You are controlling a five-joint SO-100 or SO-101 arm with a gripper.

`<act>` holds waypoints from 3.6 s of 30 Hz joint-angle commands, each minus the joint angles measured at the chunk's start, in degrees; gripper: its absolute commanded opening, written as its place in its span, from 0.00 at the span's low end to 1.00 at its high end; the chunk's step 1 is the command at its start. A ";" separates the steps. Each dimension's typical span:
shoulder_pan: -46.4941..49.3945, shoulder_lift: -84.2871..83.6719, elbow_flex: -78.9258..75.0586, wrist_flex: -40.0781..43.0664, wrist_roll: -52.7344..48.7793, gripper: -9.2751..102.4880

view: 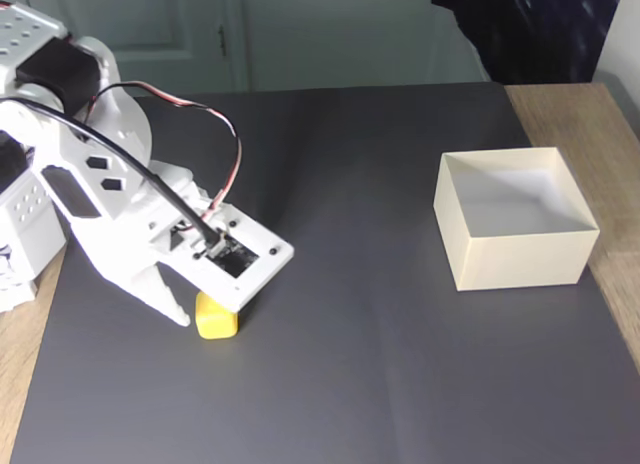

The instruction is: Grasp a cube block and put it in the white box.

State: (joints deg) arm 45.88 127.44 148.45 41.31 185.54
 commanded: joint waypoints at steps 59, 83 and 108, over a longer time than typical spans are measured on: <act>-25.93 -18.28 -48.96 -6.06 -2.11 0.08; -23.99 -54.93 -78.75 -18.90 -2.90 0.08; -21.53 -65.04 -85.87 -20.04 -2.29 0.40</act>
State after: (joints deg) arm 23.55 61.61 65.57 21.97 183.16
